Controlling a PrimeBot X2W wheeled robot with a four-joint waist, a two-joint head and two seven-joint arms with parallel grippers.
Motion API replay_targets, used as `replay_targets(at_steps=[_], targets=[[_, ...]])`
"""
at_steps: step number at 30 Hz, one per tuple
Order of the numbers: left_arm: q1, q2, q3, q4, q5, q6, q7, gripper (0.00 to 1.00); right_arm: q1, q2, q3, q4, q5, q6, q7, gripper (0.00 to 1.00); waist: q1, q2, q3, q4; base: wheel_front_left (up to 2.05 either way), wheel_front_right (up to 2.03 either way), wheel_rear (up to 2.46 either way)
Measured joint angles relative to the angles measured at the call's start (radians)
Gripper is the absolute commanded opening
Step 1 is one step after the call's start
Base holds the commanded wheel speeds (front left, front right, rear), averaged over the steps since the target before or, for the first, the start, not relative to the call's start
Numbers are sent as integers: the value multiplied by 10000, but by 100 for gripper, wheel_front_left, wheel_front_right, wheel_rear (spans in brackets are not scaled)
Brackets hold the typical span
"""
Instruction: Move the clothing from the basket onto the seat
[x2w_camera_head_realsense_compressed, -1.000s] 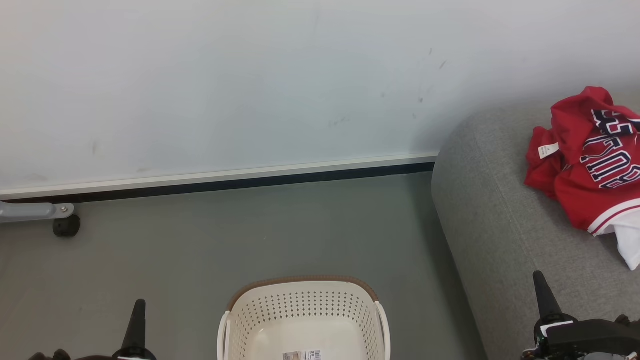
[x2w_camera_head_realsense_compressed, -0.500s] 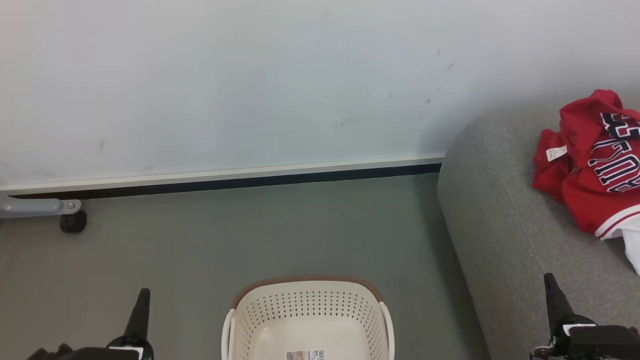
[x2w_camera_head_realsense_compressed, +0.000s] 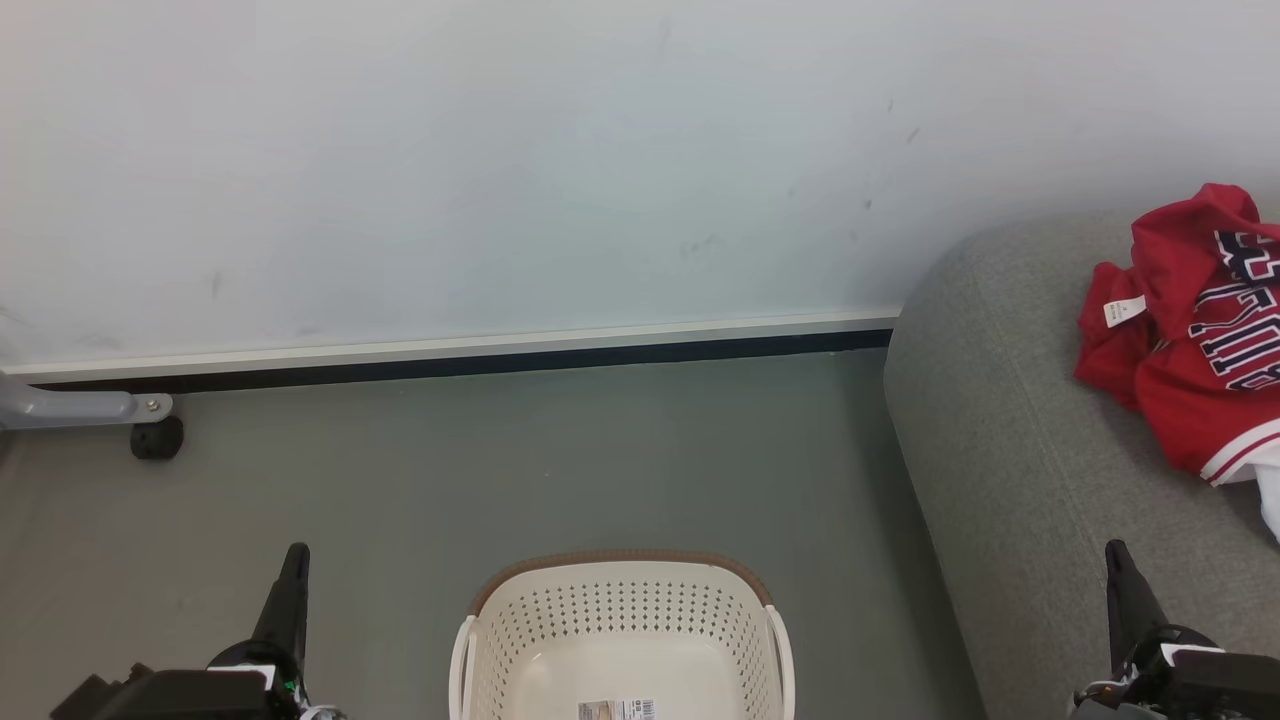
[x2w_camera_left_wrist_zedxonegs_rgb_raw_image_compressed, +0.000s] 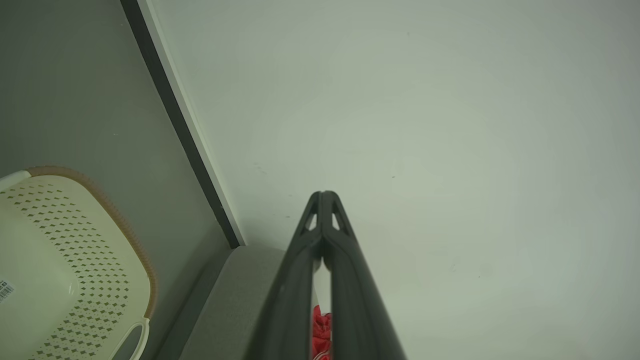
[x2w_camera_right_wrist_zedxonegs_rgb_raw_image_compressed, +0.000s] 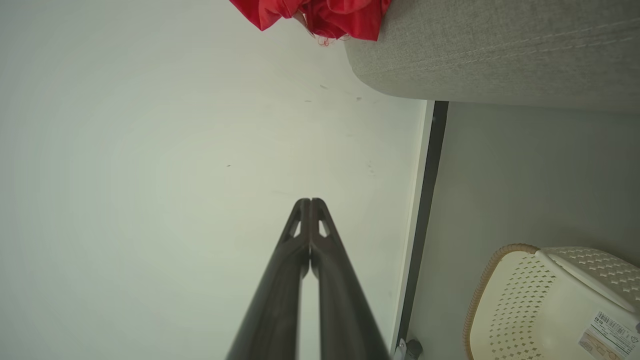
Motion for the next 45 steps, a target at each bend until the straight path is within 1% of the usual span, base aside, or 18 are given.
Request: replay_targets(at_steps=[45], targets=[[0, -13, 4, 21, -6, 2, 0, 0, -50, 4, -2, 0, 0, 13, -2, 0, 0, 0, -1, 0, 0, 0, 0]])
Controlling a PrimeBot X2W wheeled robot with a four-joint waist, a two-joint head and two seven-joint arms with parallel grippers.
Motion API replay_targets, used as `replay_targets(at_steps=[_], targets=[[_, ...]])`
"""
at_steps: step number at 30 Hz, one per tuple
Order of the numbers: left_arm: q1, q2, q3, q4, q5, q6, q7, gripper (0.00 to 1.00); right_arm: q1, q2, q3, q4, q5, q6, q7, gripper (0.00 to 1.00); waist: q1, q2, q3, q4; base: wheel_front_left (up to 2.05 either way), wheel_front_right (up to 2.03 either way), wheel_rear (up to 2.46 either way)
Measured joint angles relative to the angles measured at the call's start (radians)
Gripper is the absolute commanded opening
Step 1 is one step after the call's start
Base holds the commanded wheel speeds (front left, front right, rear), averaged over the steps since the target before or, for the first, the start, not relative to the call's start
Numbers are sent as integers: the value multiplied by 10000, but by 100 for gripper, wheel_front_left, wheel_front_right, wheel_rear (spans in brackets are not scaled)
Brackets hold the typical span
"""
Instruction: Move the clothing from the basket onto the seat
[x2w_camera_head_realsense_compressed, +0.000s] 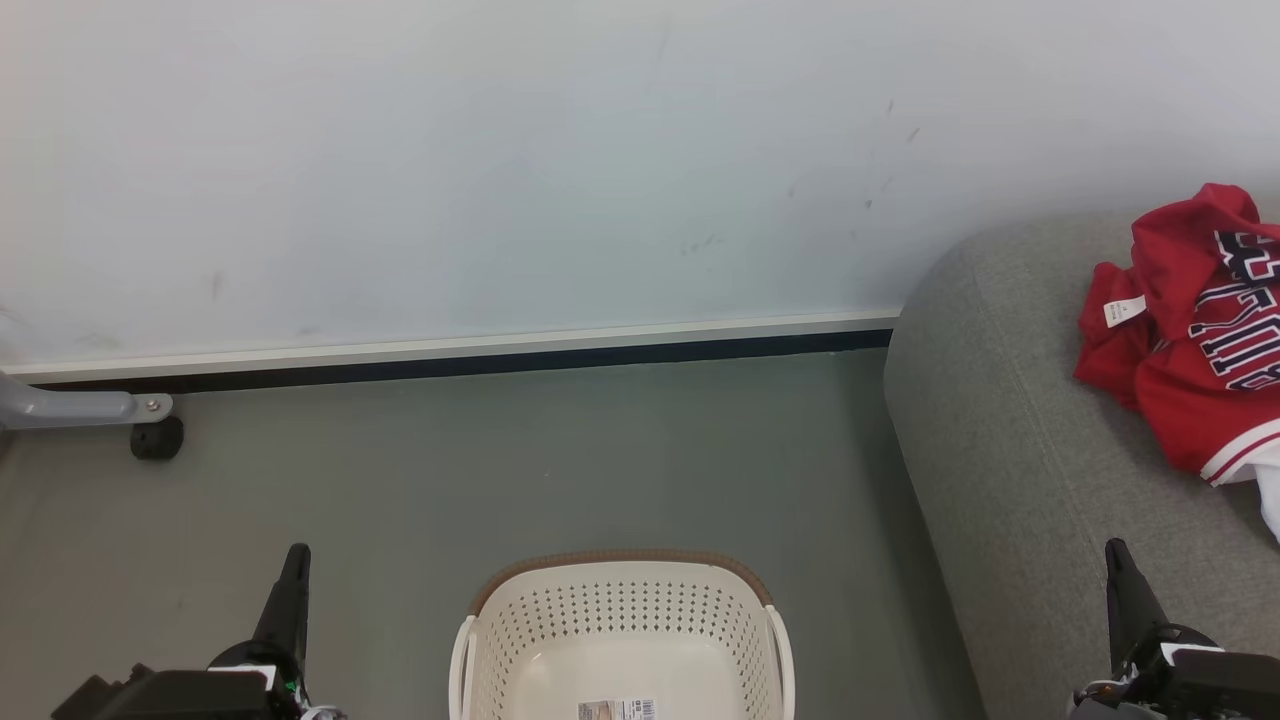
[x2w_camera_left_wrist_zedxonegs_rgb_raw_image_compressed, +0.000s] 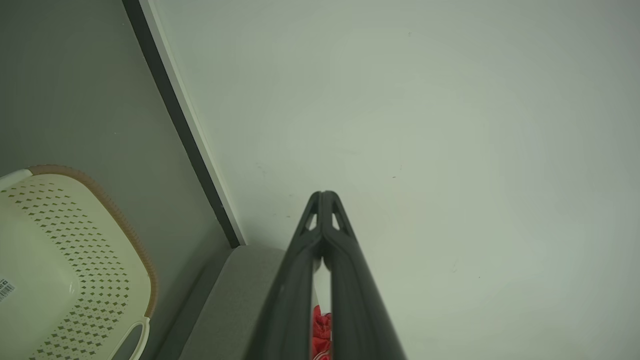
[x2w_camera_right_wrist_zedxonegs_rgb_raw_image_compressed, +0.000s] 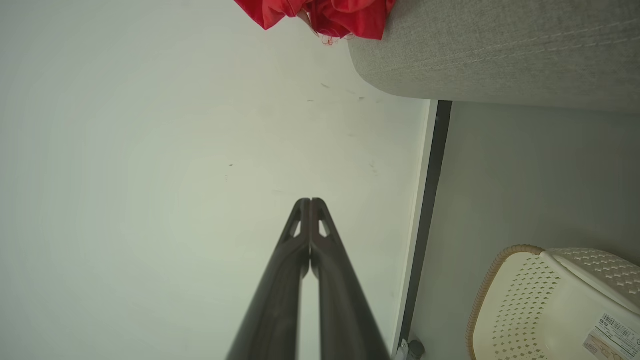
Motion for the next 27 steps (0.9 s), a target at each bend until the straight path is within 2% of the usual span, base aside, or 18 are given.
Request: replay_targets(at_steps=[27], targets=[[0, -2, -2, 17, 0, 0, 0, 0, 0, 0, 2, -2, 2, 0, 0, 0, 0, 0, 0, 0, 0, 0, 0]])
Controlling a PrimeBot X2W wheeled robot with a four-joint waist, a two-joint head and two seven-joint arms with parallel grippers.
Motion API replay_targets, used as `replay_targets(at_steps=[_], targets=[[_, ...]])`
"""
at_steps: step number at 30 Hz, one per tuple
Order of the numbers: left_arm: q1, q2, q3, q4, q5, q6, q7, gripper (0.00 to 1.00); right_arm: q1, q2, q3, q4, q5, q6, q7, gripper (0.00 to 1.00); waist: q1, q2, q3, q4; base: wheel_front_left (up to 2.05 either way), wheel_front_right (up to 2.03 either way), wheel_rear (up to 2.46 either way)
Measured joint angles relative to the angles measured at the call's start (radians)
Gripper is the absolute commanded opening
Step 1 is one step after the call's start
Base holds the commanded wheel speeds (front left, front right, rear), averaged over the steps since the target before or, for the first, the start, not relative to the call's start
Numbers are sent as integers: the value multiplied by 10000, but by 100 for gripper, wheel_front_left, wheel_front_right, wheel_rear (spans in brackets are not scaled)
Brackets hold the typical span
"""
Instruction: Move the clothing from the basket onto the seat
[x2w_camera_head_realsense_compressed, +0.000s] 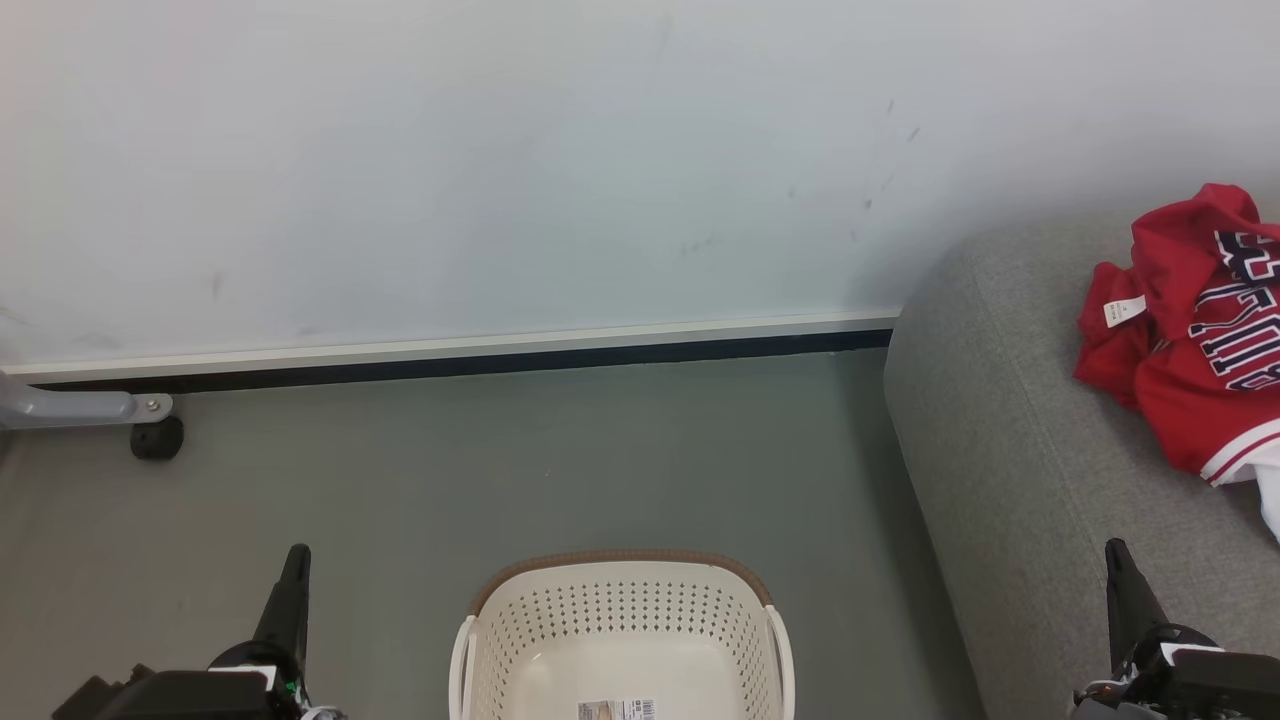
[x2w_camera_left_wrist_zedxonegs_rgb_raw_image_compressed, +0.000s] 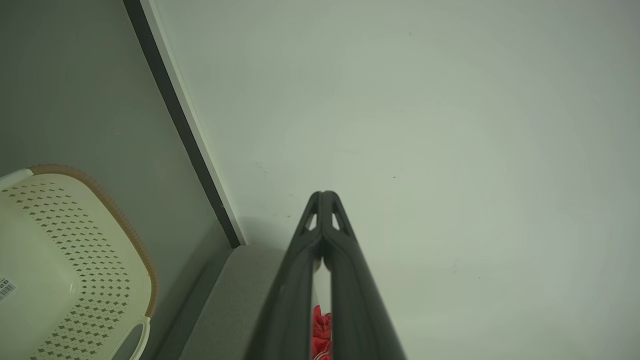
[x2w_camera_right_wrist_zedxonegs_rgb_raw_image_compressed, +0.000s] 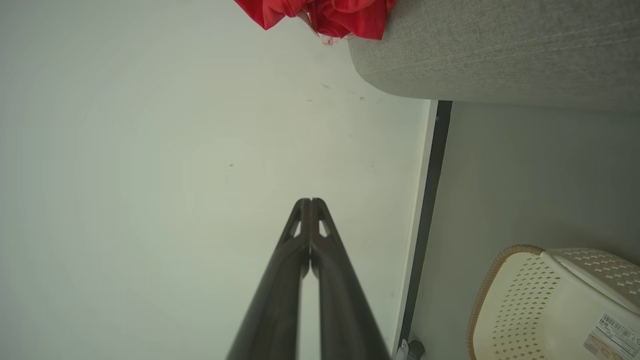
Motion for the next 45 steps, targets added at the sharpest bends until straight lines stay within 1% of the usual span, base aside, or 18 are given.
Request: replay_targets(at_steps=[45], targets=[[0, 0, 0, 2, 0, -2, 0, 0, 0, 2, 0, -6, 10, 0, 0, 0, 0, -1, 1, 0, 0, 0, 0]])
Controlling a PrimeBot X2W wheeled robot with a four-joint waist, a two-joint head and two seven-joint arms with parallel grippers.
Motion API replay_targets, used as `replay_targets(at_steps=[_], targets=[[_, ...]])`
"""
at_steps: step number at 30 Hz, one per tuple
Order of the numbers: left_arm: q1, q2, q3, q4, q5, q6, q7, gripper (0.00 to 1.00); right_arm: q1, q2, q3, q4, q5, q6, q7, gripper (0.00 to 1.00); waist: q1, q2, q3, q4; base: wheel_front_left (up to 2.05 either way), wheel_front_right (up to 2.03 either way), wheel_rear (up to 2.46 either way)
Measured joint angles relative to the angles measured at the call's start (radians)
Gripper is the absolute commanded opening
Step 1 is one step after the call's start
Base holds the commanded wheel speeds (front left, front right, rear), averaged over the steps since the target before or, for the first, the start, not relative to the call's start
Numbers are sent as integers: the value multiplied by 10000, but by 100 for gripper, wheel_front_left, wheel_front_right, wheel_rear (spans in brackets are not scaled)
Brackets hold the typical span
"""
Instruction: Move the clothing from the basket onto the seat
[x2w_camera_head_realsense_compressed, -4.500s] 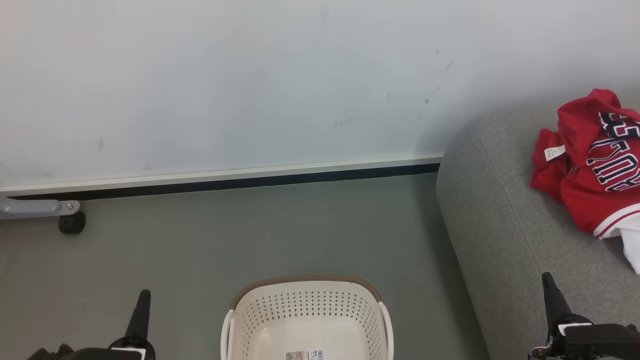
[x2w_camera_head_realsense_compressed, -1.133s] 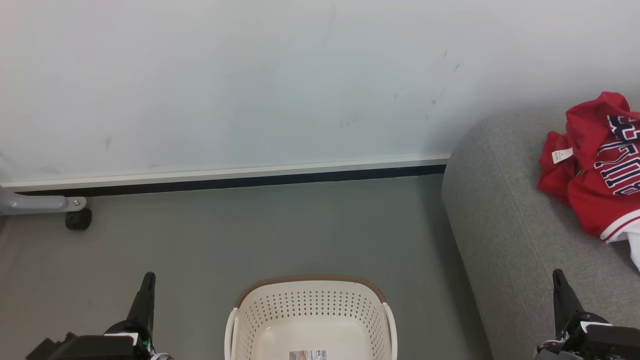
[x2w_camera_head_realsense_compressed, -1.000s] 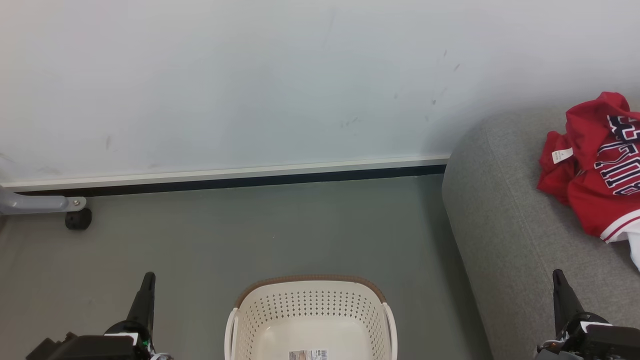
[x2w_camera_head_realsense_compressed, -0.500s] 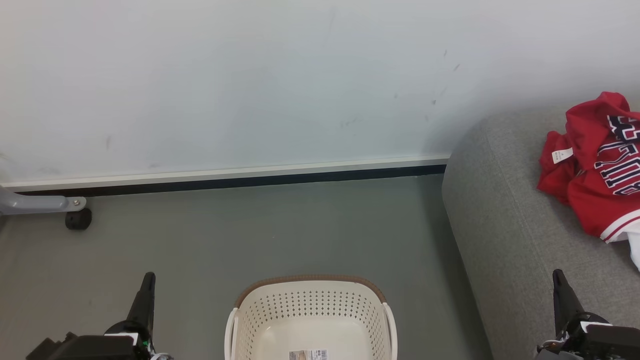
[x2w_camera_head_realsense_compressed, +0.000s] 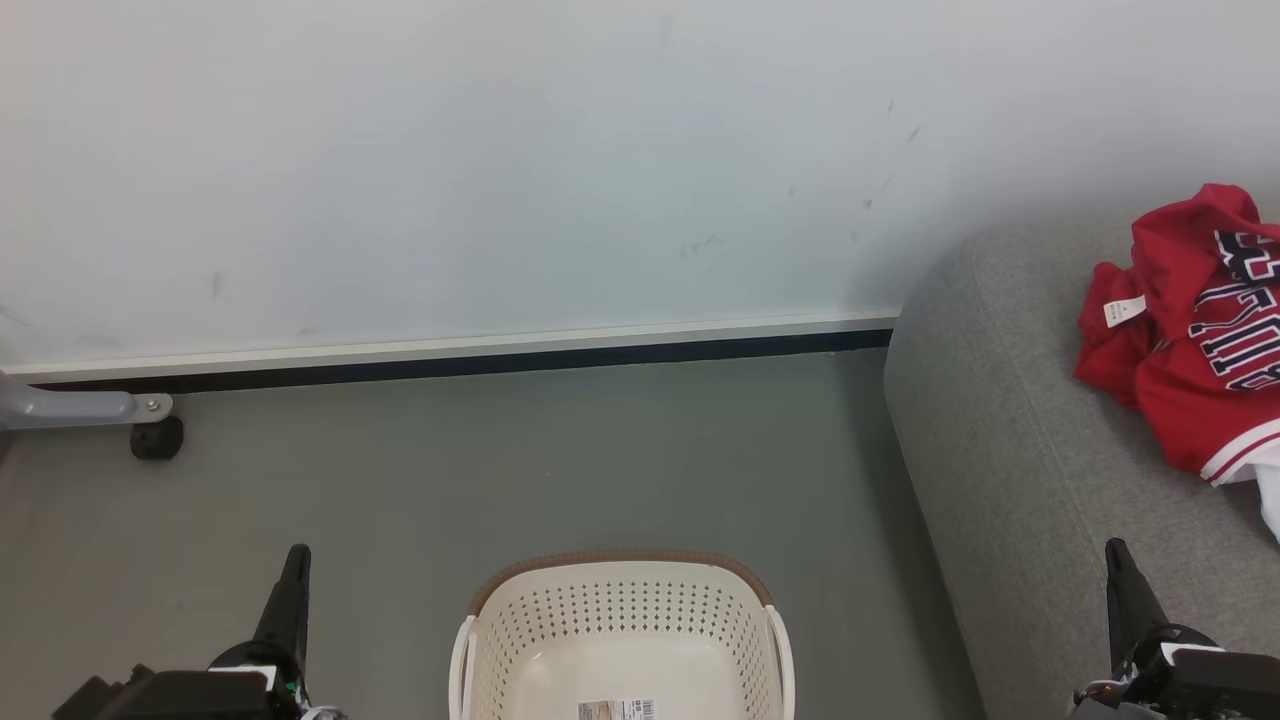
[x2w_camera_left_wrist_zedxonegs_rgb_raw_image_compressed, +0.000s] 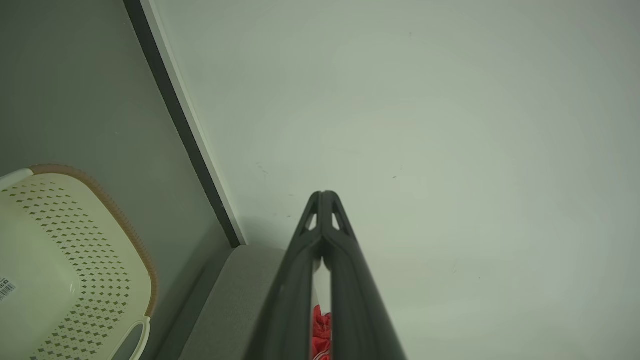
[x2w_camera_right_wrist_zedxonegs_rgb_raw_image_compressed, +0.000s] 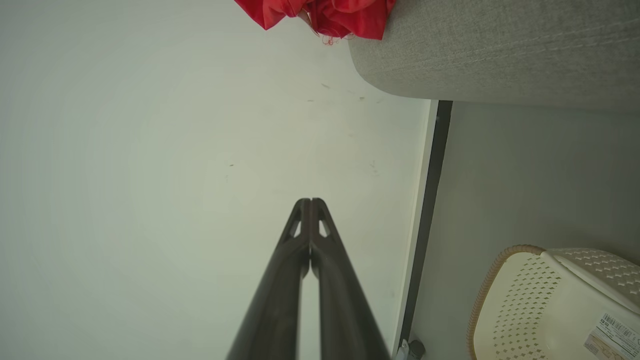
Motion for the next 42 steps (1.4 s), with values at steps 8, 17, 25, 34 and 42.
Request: replay_targets(at_steps=[8, 17, 25, 34, 42], targets=[[0, 0, 0, 0, 0, 0, 0, 0, 0, 0, 0, 0, 0, 0, 0, 0, 0, 0, 0, 0, 0, 0, 0], [0, 0, 0, 0, 0, 0, 0, 0, 0, 0, 0, -2, 0, 0, 0, 0, 0, 0, 0, 0, 0, 0, 0], [0, -2, 0, -2, 0, 0, 0, 0, 0, 0, 0, -2, 0, 0, 0, 0, 0, 0, 1, 0, 0, 0, 0], [0, -2, 0, -2, 0, 0, 0, 0, 0, 0, 0, -2, 0, 0, 0, 0, 0, 0, 1, 0, 0, 0, 0], [0, -2, 0, -4, 0, 0, 0, 0, 0, 0, 0, -4, 0, 0, 0, 0, 0, 0, 1, 0, 0, 0, 0]])
